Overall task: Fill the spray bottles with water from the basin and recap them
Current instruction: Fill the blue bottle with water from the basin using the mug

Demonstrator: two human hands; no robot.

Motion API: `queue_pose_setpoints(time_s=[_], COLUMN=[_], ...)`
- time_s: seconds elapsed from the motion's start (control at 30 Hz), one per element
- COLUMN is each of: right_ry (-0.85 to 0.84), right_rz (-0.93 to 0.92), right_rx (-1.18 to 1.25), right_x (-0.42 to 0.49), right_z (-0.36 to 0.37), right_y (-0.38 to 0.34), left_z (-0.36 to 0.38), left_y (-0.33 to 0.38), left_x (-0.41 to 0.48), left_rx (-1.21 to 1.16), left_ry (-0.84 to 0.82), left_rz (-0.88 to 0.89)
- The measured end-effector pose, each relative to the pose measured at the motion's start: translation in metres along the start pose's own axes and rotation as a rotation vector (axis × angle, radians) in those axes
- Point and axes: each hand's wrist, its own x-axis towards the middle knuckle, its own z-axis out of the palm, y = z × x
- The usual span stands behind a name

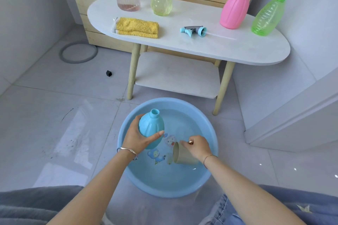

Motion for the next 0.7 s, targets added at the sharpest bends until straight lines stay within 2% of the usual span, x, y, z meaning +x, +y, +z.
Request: queue_pose_setpoints(time_s=[0.47, 0.7], right_ry=[-0.064, -0.055], right_rz=[0.061, 0.105], right_rx=[0.033, 0.303], right_x=[0.006, -0.002], right_z=[0.023, 0.035], right_y=[0.016, 0.020], left_z=[-0.003, -0.006], left_y=[-0.007, -0.005], left_x=[0.000, -0.001], left_rx=[0.037, -0.013], left_ry=[0.047, 0.054], left_rz=[0.001, -0.016])
